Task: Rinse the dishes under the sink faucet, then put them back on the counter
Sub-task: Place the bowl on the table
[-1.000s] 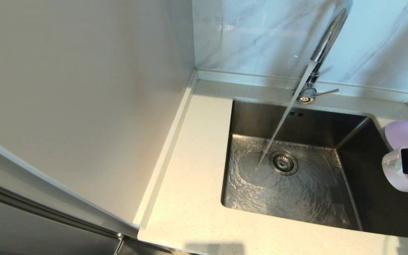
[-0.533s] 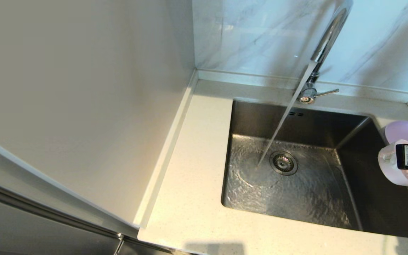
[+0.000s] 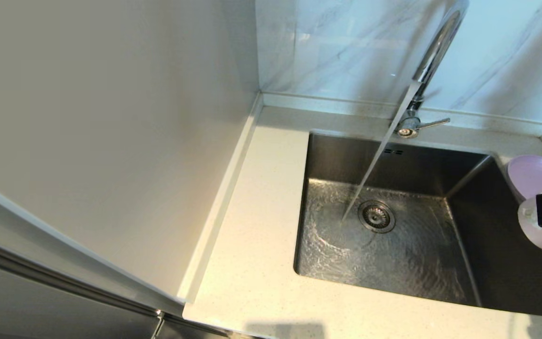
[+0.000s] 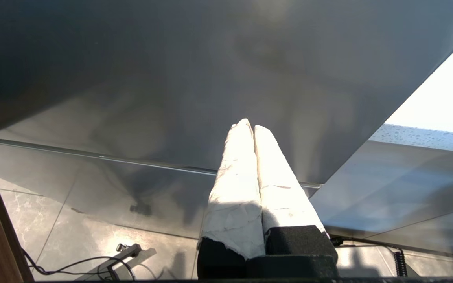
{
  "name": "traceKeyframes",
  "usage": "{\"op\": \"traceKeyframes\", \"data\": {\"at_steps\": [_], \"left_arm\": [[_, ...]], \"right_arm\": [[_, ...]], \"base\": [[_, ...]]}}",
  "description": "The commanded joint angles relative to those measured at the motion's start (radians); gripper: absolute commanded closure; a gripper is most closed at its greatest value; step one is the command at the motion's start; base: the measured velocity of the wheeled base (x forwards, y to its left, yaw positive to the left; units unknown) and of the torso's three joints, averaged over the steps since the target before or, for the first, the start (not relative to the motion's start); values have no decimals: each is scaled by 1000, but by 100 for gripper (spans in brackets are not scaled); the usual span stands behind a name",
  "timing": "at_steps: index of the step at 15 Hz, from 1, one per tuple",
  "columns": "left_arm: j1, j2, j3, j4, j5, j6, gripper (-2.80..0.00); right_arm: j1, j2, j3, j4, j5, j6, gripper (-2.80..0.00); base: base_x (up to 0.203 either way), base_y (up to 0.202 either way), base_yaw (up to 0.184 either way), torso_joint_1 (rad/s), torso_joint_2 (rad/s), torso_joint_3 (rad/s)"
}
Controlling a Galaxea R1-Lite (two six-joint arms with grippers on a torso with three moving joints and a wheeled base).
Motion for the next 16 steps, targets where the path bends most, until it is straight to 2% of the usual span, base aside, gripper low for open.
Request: {"op": "traceKeyframes", "data": {"at_steps": [1, 16], "left_arm": [[0, 0, 0, 0, 1, 0, 0], [0, 0, 0, 0, 0, 0, 0]], "right_arm": [[-13, 12, -2, 1, 1, -1, 0], [2, 115, -129, -4, 8, 2, 0]], "base": [[0, 0, 0, 0, 0, 0], [0, 0, 0, 0, 0, 0]]}}
